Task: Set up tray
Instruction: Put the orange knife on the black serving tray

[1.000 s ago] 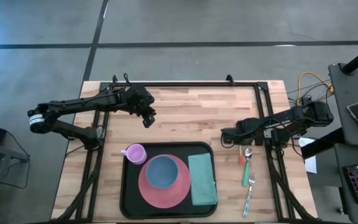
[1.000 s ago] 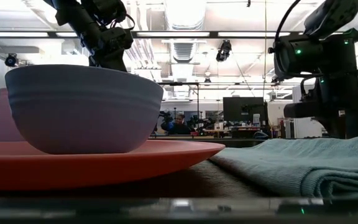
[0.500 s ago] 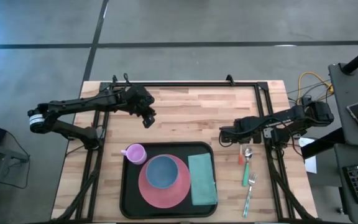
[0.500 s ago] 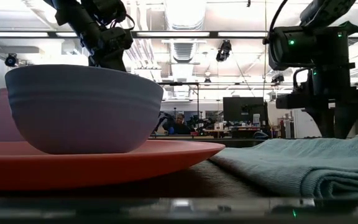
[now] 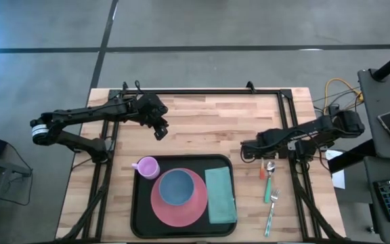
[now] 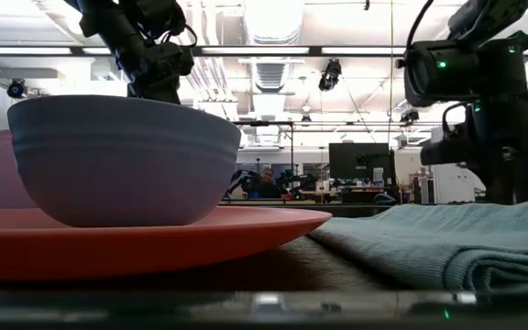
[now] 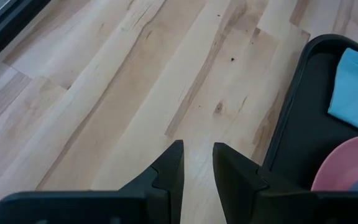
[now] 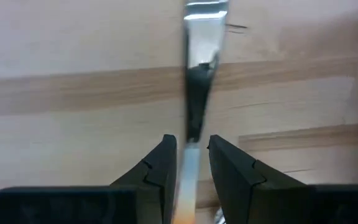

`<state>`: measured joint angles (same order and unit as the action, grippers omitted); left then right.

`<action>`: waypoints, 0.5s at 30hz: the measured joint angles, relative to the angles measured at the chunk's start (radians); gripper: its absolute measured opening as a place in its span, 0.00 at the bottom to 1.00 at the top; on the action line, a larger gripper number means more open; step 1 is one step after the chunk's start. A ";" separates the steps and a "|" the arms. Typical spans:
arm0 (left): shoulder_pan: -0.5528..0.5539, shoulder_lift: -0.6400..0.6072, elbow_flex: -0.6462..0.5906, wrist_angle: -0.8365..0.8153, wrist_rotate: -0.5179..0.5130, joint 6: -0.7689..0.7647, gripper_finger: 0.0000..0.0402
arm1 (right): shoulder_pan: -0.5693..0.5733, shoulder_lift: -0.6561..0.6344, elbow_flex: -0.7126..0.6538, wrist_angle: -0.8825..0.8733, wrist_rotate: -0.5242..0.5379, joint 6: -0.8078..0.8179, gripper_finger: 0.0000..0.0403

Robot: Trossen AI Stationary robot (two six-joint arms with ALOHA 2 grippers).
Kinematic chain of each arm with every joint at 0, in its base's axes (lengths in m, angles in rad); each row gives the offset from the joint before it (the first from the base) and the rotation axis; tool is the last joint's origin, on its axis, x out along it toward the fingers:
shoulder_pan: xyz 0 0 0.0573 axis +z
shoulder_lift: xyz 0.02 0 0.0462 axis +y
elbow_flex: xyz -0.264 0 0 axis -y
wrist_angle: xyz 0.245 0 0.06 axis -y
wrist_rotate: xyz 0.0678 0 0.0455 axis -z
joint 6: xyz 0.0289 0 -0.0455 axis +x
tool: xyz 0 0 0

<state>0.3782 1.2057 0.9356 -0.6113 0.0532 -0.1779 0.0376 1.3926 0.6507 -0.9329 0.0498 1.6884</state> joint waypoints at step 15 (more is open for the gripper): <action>0.000 0.000 0.000 0.001 0.000 0.022 0.17 | 0.000 -0.099 -0.152 0.164 -0.009 0.124 0.21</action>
<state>0.3782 1.2057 0.9356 -0.6104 0.0528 -0.1562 0.0372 1.2934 0.4983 -0.7691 0.0407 1.8121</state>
